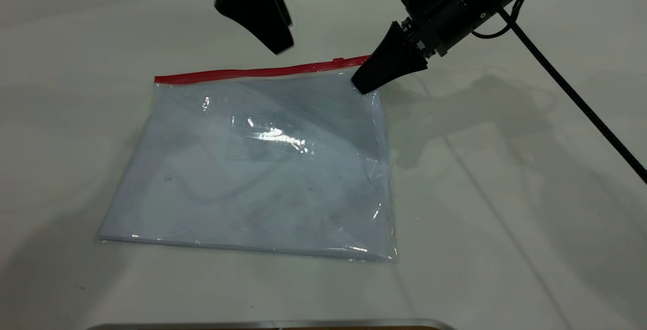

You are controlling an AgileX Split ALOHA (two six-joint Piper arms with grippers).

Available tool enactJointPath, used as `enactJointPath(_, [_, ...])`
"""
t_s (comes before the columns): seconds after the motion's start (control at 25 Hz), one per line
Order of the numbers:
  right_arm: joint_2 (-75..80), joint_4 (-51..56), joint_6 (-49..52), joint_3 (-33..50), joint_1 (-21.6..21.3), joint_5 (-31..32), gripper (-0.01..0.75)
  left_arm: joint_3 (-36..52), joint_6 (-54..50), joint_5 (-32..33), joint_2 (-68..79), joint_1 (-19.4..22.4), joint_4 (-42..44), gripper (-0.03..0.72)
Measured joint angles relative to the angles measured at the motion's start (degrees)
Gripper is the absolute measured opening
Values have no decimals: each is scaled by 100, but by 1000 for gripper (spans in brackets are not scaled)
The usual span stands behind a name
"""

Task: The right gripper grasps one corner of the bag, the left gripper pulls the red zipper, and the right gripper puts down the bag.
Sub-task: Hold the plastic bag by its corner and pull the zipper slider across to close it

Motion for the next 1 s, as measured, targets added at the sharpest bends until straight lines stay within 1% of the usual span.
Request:
enactJointPath(0.28, [0,19,-137,0,115,-95,32,0,381,-101,198,-275,-32,589])
enactJointPath(0.56, [0,19,-168,0,120,-95,32,0,485,-524,396,-294,-206,589])
enactJointPath(0.8, [0,19,-168,0,121,-95,32,0,820,-588,506,-294,-714,589])
enactJointPath(1.0, [0,19,-168,0,121,-95,32,0,854,-605,513,-294,-791,589])
